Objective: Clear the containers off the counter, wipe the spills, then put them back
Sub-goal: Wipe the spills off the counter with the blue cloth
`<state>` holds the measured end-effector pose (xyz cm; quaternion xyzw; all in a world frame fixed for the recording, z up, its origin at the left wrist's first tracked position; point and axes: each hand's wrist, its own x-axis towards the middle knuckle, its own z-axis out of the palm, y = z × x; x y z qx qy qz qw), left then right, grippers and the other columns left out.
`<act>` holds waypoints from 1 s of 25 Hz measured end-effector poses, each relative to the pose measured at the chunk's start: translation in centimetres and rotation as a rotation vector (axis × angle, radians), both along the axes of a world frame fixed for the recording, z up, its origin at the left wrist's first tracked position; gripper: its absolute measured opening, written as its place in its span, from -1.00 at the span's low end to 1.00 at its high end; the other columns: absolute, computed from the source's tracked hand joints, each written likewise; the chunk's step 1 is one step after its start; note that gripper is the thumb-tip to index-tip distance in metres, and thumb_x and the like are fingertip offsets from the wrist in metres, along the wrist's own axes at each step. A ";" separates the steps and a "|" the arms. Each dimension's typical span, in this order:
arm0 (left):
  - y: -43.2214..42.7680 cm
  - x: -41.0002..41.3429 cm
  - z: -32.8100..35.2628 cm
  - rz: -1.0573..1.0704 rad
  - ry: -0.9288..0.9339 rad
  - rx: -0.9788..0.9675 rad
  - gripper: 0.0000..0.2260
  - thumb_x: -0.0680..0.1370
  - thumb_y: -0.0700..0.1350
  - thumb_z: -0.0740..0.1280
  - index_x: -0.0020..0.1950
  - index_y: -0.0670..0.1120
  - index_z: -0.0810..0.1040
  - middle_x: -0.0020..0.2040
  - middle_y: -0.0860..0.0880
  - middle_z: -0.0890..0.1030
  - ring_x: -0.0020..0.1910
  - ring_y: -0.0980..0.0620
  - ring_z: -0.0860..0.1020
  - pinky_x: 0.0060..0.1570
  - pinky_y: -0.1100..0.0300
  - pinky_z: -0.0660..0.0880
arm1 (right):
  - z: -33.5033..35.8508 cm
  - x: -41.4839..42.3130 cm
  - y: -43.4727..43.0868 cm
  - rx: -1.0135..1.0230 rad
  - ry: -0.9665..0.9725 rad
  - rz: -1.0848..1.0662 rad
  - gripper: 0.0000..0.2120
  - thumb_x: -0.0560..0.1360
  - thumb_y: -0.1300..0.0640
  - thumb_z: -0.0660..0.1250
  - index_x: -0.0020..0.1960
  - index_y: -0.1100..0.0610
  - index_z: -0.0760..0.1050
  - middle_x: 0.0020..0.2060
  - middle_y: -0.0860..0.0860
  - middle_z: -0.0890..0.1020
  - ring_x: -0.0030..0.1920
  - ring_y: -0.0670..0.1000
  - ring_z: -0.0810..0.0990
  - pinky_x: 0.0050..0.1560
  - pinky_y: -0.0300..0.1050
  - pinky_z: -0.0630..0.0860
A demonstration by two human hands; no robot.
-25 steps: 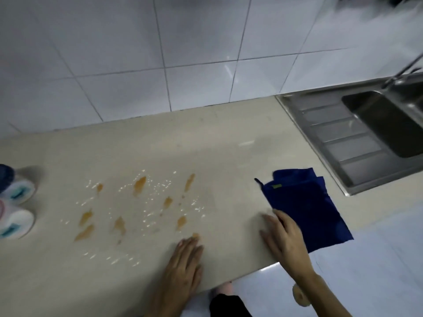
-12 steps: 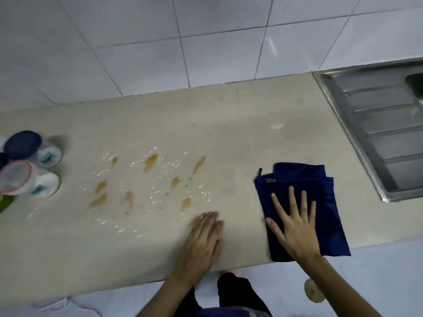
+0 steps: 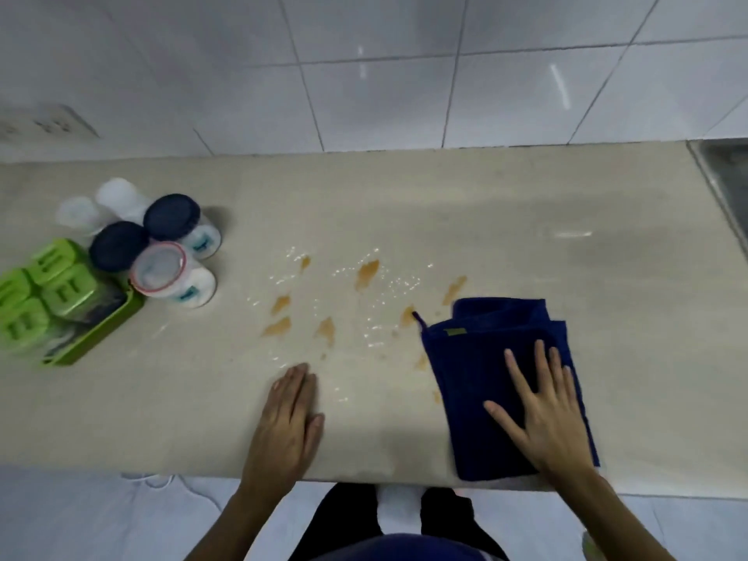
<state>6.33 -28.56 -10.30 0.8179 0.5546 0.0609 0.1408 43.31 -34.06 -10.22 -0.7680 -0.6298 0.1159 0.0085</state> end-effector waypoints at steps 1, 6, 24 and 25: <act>0.3 -1.0 -0.1 0.021 -0.007 -0.001 -0.49 0.62 0.05 0.04 0.49 -0.20 0.25 0.54 -0.11 0.22 0.53 -0.08 0.17 0.52 0.00 0.05 | 0.2 0.2 0.1 -0.030 -0.017 -0.002 -0.24 0.47 -0.43 -0.19 0.55 -0.05 -0.04 0.56 0.16 -0.06 0.55 0.22 -0.12 0.48 0.29 0.04; 1.6 -5.6 0.1 0.255 -0.009 0.003 -0.38 0.59 0.12 0.04 0.56 -0.17 0.06 0.58 -0.10 0.10 0.57 -0.03 0.04 0.53 -0.01 0.01 | 0.4 -6.2 1.7 -0.120 -0.059 -0.009 -0.27 0.47 -0.41 -0.23 0.54 -0.07 0.02 0.56 0.15 -0.01 0.53 0.31 -0.13 0.38 0.52 -0.02; 5.7 -12.4 -0.4 0.222 0.093 -0.005 -0.32 0.55 0.20 0.06 0.55 -0.17 0.08 0.58 -0.11 0.09 0.57 -0.02 0.02 0.53 -0.07 -0.03 | 0.9 -17.4 7.2 -0.119 -0.106 0.053 -0.18 0.41 -0.49 -0.14 0.54 -0.09 -0.07 0.57 0.11 -0.06 0.52 0.32 -0.16 0.37 0.53 -0.05; 5.6 -12.4 -0.4 0.222 0.093 -0.008 -0.31 0.55 0.19 0.07 0.55 -0.17 0.07 0.58 -0.11 0.09 0.57 -0.02 0.02 0.53 -0.07 -0.03 | 0.8 -19.6 8.0 -0.103 -0.090 0.099 -0.18 0.41 -0.49 -0.12 0.54 -0.09 -0.06 0.56 0.12 -0.05 0.52 0.34 -0.16 0.37 0.54 -0.06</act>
